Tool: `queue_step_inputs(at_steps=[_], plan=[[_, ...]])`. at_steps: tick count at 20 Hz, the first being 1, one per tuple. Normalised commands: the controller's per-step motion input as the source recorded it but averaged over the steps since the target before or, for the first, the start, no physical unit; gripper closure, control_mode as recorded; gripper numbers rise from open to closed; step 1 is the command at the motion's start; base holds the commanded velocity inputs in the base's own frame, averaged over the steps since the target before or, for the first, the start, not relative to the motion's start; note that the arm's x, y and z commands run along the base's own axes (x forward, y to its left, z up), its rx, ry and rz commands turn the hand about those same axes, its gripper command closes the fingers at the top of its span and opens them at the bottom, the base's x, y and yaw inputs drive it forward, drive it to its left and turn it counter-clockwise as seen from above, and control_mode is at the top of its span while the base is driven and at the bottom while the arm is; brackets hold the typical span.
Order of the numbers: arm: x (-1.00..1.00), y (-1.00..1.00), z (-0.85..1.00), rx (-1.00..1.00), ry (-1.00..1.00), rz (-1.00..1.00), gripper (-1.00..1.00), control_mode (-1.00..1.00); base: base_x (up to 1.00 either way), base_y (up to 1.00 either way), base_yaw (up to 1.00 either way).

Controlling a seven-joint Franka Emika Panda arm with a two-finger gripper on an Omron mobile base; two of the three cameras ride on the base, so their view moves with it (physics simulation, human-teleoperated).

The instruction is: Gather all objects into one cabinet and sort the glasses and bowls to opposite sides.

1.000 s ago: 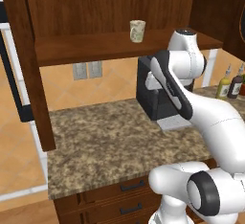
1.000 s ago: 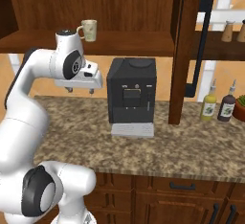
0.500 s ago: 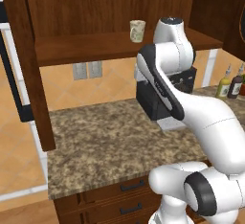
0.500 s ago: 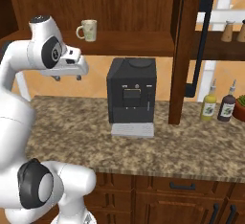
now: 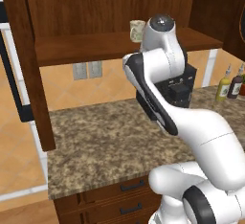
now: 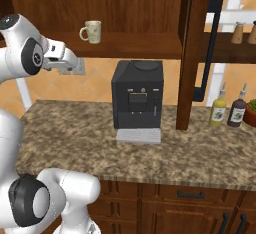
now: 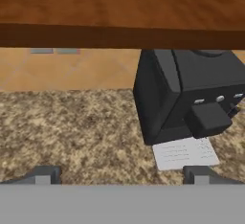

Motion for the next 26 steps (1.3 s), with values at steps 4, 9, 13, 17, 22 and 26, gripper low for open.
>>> queue_step_inputs(at_steps=[4, 9, 13, 17, 22, 26], plan=[[0.1, 0.26, 0.24, 0.0, -0.33, -0.11, -1.0, -1.0, 0.0, 0.0, 0.0], [0.19, 0.03, 0.42, 0.0, -0.14, -0.13, -1.0, -1.0, 0.0, 0.0, 0.0], [0.03, 0.02, 0.64, 0.0, 0.0, -0.1, -1.0, -1.0, 0.0, 0.0, 0.0], [0.1, 0.03, 0.58, 0.0, 0.0, -0.08, -1.0, -1.0, 0.0, 0.0, 0.0], [0.27, 0.0, 0.31, 0.0, 0.0, -0.05, -1.0, -1.0, 0.0, 0.0, 0.0], [0.5, 0.0, -0.01, 0.0, -0.02, 0.0, -1.0, -1.0, 0.0, 0.0, 0.0]])
